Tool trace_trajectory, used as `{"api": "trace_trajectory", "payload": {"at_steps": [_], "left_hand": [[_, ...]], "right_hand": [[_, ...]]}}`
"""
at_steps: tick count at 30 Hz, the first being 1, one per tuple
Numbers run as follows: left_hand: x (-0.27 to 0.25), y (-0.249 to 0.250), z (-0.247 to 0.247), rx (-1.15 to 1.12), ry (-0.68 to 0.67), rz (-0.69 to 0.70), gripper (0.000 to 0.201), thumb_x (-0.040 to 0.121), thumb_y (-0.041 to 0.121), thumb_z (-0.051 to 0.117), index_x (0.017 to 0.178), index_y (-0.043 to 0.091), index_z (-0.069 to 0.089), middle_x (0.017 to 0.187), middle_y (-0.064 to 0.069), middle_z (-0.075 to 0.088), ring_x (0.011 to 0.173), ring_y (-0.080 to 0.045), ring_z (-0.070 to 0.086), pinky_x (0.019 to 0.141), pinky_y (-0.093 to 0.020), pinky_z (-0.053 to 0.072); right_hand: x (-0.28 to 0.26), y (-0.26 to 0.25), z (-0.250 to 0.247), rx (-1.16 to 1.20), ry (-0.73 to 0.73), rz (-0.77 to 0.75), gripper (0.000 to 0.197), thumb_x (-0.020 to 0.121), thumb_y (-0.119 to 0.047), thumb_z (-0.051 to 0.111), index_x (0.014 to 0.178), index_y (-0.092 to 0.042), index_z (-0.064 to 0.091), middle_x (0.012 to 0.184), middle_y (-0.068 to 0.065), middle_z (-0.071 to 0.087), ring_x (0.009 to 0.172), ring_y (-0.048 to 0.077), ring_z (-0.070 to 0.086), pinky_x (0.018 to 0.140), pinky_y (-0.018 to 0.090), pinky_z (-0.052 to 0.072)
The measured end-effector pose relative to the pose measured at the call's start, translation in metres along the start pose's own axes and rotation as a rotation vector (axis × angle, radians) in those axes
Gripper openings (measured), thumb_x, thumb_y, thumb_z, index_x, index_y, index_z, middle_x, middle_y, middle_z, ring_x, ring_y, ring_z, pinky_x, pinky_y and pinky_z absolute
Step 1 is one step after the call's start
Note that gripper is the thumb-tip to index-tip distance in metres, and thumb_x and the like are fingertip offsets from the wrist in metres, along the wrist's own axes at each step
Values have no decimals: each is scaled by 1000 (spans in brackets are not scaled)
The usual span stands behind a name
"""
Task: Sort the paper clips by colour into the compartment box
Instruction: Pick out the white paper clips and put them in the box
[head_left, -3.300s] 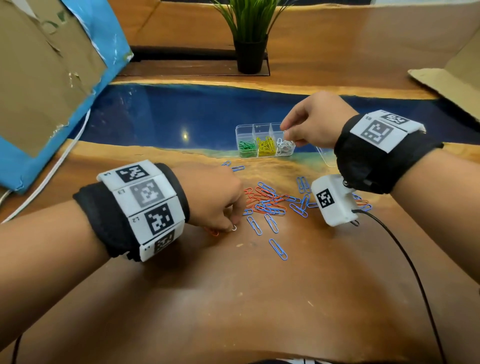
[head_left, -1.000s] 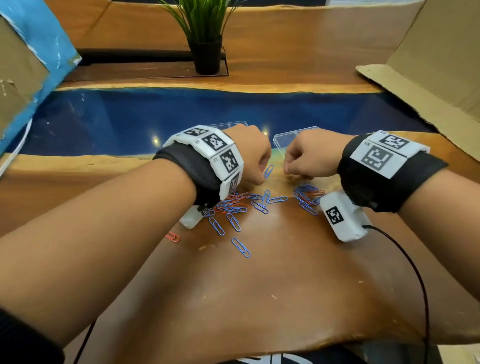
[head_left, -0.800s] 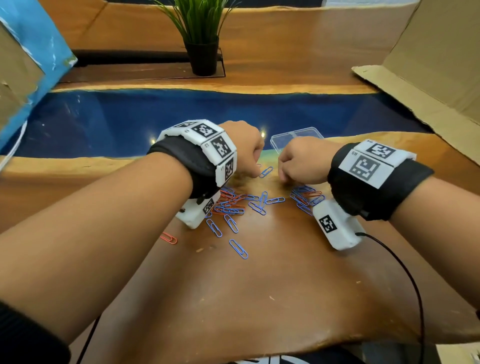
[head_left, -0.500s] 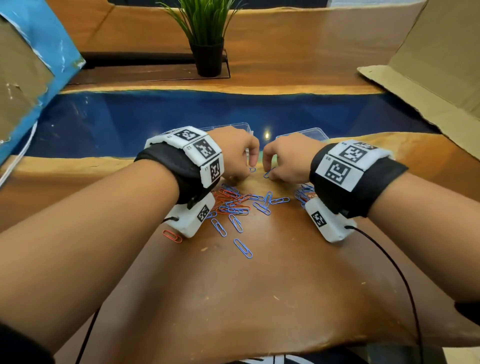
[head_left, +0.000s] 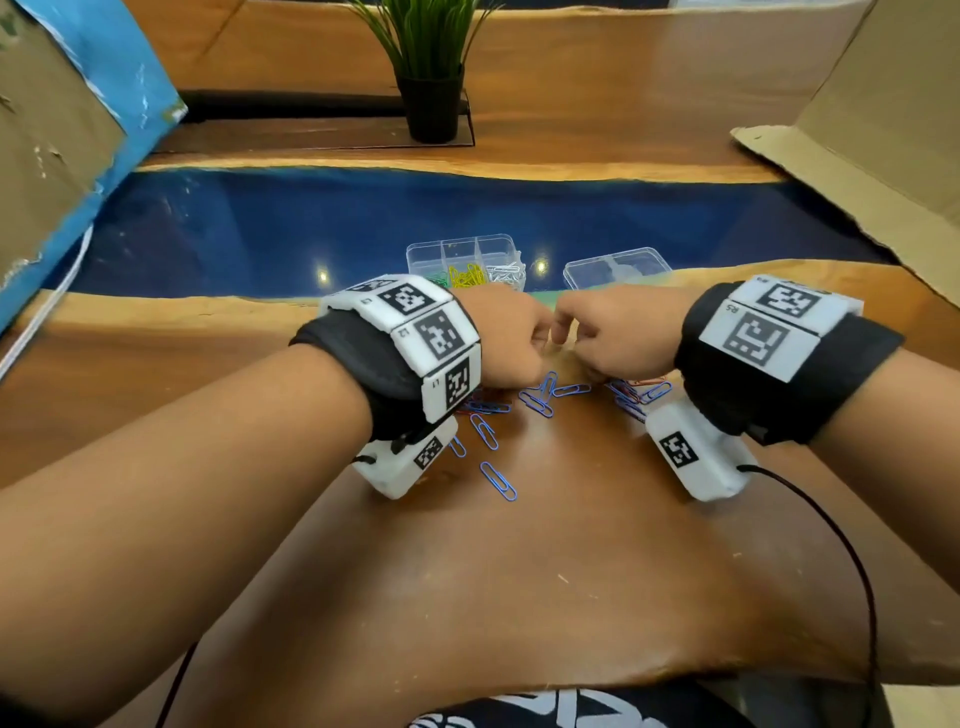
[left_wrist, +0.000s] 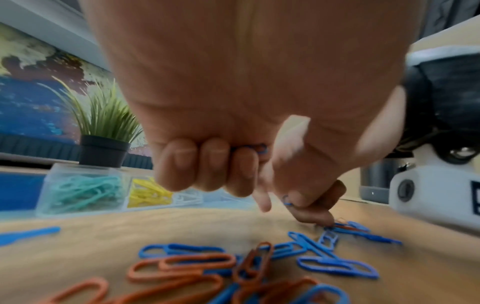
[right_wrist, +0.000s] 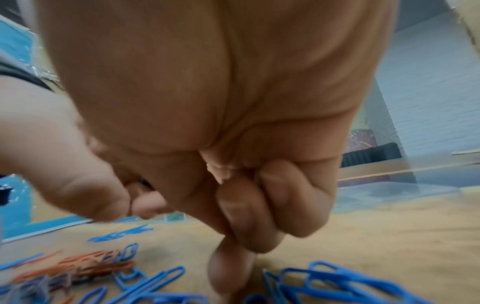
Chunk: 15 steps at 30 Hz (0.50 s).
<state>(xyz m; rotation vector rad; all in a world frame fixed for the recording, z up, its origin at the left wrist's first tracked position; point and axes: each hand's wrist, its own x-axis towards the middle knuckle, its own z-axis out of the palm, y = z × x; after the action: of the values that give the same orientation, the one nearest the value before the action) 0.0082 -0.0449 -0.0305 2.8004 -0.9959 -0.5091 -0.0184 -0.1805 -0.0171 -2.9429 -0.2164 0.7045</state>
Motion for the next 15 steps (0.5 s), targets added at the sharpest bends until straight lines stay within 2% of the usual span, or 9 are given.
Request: {"api": "trace_trajectory", "payload": {"at_steps": [1,2,4,5,7,9,12,15], "left_hand": [[-1,0,0,23,-3,14,3,81,20,57,81,23,56,64,7,46,70,-15,47,52,-20,33],[-1,-1,1,52,-9,21,7,79,22,61,86,24,62,63,9,46,68,-13,47,52,-22,34],[-1,0,1,99,-17,23,11,79,24,64,89,22,68,62,9,47,70,-13,49,56,-23,36],[-1,1,0,110,-14,26,10,79,23,65,87,21,69,61,9,48,71,-14,51,55,-22,37],[0,3,-2,119,-19,28,5,79,22,65,81,20,69,58,9,49,70,-15,52,53,-22,38],[0,3,-2,114,-33,25,3,78,22,66,75,22,67,59,7,52,71,-15,55,58,-22,40],[0,3,0,85,-55,7,5,75,23,68,73,21,64,65,6,56,71,-15,55,63,-25,45],[1,2,1,74,-42,-3,6,75,23,68,76,21,63,60,8,51,63,-11,51,57,-23,43]], "right_hand": [[-2,2,1,14,-17,-2,25,90,-12,40,111,-21,52,95,-1,57,89,20,50,77,26,42],[-4,3,1,35,-25,-10,26,91,-10,39,109,-21,53,90,-3,55,86,18,49,70,24,40],[-5,5,0,70,-26,-20,24,92,-7,37,98,-21,56,76,-7,53,75,15,48,58,17,35],[-6,5,1,72,-17,-27,22,93,-8,37,94,-20,56,73,-9,52,71,12,48,57,17,34],[-7,5,3,52,5,-45,11,94,-20,45,93,-22,56,77,-7,54,73,12,49,63,21,36],[-7,6,6,6,1,-57,9,89,-33,57,93,-25,57,75,-10,53,71,11,49,60,23,36],[-6,6,9,-17,2,-73,14,82,-33,67,89,-25,60,67,-12,50,70,11,49,55,17,34],[-6,4,10,-37,10,-93,6,83,-29,65,82,-25,60,64,-12,51,62,4,46,53,16,33]]}}
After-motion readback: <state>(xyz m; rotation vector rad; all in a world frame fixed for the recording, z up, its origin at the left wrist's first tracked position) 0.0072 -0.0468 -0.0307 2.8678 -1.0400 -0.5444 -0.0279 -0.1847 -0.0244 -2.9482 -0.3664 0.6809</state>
